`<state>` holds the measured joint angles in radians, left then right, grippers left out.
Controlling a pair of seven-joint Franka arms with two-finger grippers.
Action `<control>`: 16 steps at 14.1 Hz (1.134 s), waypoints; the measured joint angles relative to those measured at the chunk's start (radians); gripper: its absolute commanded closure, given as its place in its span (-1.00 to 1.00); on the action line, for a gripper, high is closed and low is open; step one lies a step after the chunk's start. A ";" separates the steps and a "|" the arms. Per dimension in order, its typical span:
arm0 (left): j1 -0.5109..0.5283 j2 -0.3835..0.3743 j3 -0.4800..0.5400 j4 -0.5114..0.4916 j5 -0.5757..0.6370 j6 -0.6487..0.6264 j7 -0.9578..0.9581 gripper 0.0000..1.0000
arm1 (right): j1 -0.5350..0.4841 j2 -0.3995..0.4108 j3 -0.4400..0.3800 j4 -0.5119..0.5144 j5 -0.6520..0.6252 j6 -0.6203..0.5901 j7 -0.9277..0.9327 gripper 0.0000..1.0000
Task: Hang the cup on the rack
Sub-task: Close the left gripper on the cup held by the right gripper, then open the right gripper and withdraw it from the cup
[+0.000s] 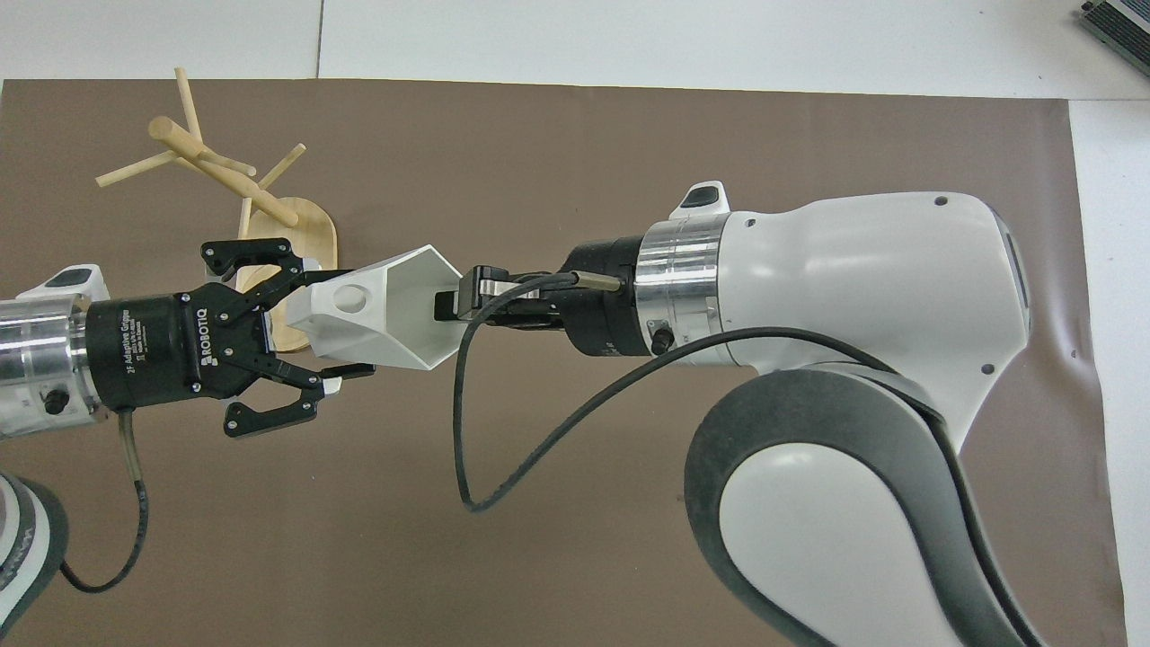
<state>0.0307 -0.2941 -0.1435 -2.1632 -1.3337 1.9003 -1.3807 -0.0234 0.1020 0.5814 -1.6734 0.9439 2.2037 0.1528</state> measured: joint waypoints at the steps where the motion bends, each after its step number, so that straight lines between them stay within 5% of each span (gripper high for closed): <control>1: 0.000 0.000 0.000 0.000 0.000 0.001 0.000 1.00 | 0.000 0.000 0.000 0.000 0.000 0.000 0.000 0.56; 9: 0.003 0.000 0.003 0.000 0.016 0.014 0.001 1.00 | 0.003 0.000 0.005 -0.001 -0.013 0.000 0.001 0.04; 12: 0.003 0.000 0.003 0.000 0.028 0.014 0.001 1.00 | 0.002 0.000 -0.003 -0.002 -0.039 0.000 0.001 -0.37; 13: 0.003 0.000 0.004 0.000 0.032 0.014 0.001 1.00 | 0.001 0.000 -0.005 -0.002 -0.066 0.000 0.001 -0.99; 16: 0.004 0.000 0.004 0.000 0.033 0.014 0.001 1.00 | 0.000 -0.002 -0.006 -0.001 -0.120 0.001 0.002 -1.00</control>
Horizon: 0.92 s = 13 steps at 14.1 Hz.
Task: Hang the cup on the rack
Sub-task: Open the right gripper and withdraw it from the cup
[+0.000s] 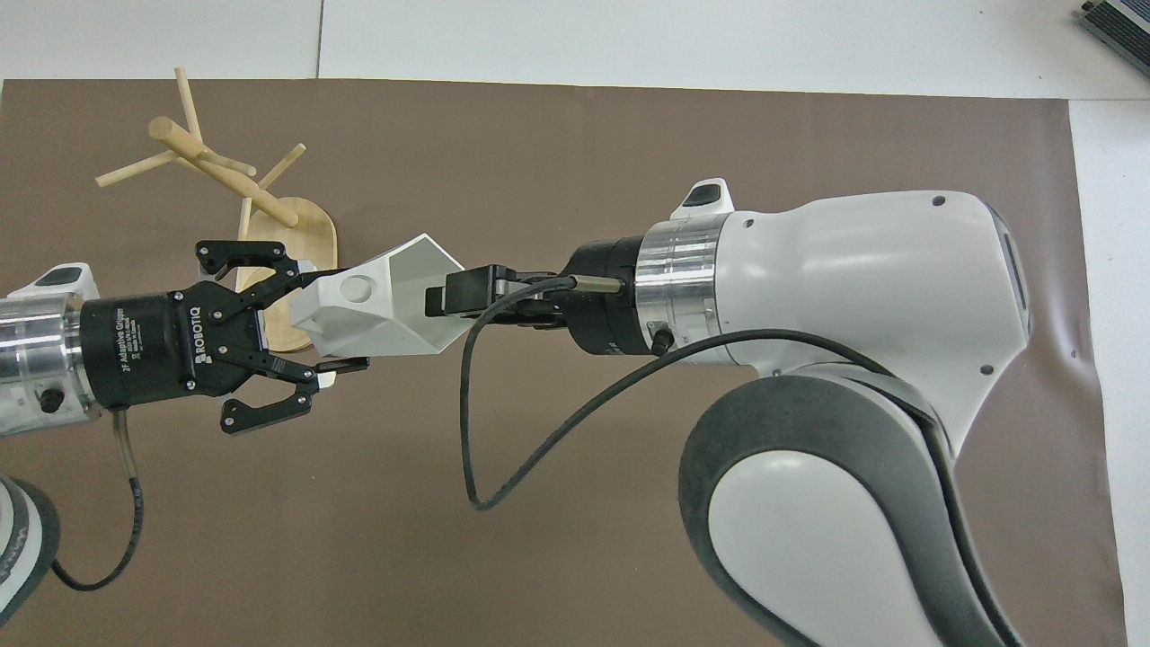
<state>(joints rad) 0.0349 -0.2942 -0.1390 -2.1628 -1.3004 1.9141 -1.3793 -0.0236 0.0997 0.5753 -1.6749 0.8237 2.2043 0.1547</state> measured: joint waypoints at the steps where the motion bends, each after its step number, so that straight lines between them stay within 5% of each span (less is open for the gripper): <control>1: 0.000 0.000 0.000 0.000 0.000 0.000 0.000 1.00 | 0.000 -0.001 0.000 0.000 -0.001 0.000 0.000 -1.00; 9: 0.000 0.000 -0.001 -0.001 0.111 0.006 0.000 1.00 | -0.006 -0.022 -0.041 0.001 -0.002 -0.004 0.062 -1.00; 13: 0.001 0.000 0.000 -0.002 0.140 0.017 -0.002 1.00 | -0.011 -0.041 -0.171 0.001 -0.141 -0.110 0.063 -1.00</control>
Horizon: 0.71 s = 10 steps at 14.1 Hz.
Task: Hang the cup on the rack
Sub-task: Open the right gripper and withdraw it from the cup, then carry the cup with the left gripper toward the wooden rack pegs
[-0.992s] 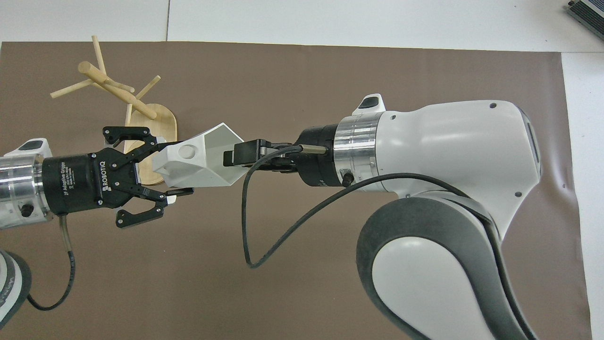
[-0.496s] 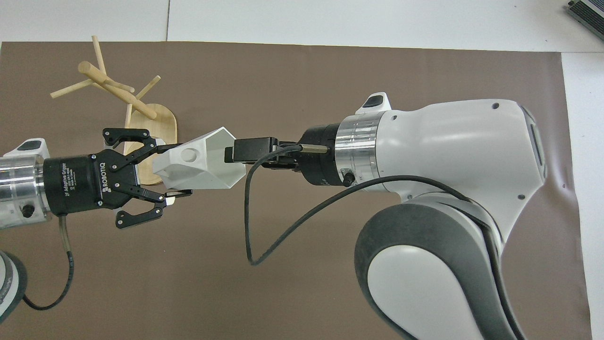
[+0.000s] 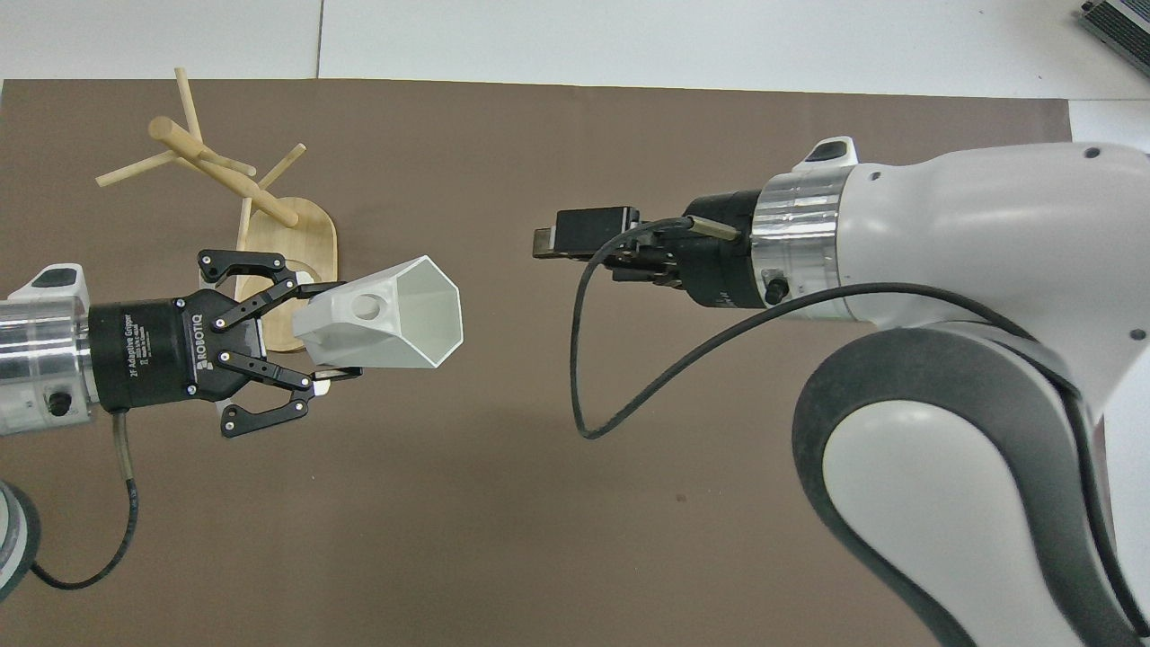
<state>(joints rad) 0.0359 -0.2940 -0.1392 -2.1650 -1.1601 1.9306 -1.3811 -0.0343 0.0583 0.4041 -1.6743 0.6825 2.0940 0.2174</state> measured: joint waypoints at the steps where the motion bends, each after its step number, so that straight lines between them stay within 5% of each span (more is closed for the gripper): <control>1: 0.002 0.000 0.000 0.000 0.022 0.002 -0.008 1.00 | -0.001 -0.002 -0.036 0.000 -0.066 -0.029 0.000 -1.00; 6: 0.023 0.002 0.002 -0.003 0.109 0.043 -0.187 1.00 | -0.004 -0.005 -0.185 -0.001 -0.388 -0.140 0.000 -1.00; 10: 0.023 0.007 -0.026 -0.025 0.159 0.234 -0.403 1.00 | -0.008 -0.011 -0.289 0.000 -0.561 -0.196 -0.052 -1.00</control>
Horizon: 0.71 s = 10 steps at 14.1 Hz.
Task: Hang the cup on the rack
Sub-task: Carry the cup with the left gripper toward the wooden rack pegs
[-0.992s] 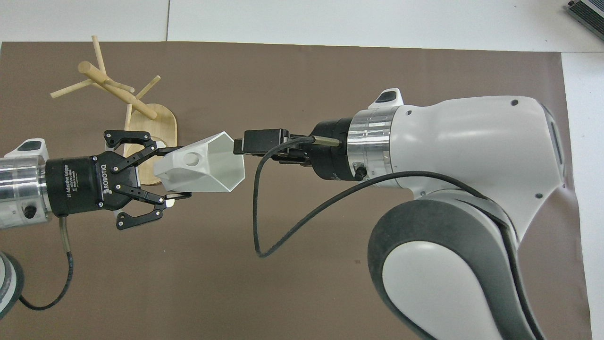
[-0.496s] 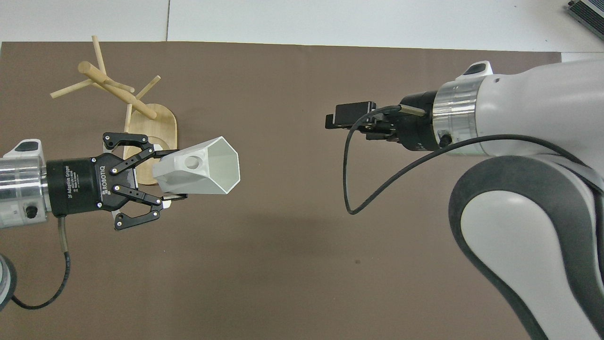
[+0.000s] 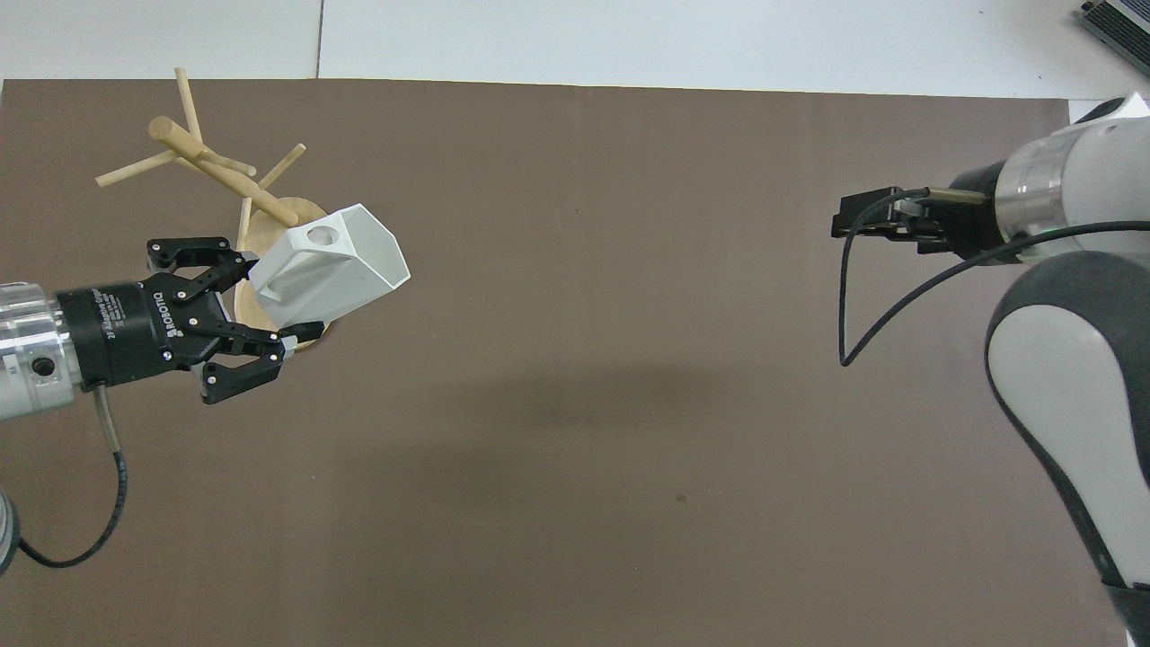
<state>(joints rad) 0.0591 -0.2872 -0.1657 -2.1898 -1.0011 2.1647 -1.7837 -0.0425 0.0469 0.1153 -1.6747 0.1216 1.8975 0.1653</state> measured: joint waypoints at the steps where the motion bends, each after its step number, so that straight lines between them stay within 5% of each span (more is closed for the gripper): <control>1: 0.000 0.001 -0.015 -0.010 0.022 0.037 -0.059 1.00 | -0.006 -0.001 -0.022 0.000 -0.026 -0.012 -0.035 -1.00; 10: -0.002 0.079 -0.103 -0.065 0.041 0.368 -0.266 1.00 | -0.056 -0.026 -0.068 0.021 -0.043 -0.214 -0.096 -1.00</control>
<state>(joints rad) 0.0575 -0.2078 -0.2689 -2.2552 -0.9602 2.5323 -2.0497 -0.0985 0.0212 0.0471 -1.6535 0.0789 1.6837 0.0695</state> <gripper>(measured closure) 0.295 0.000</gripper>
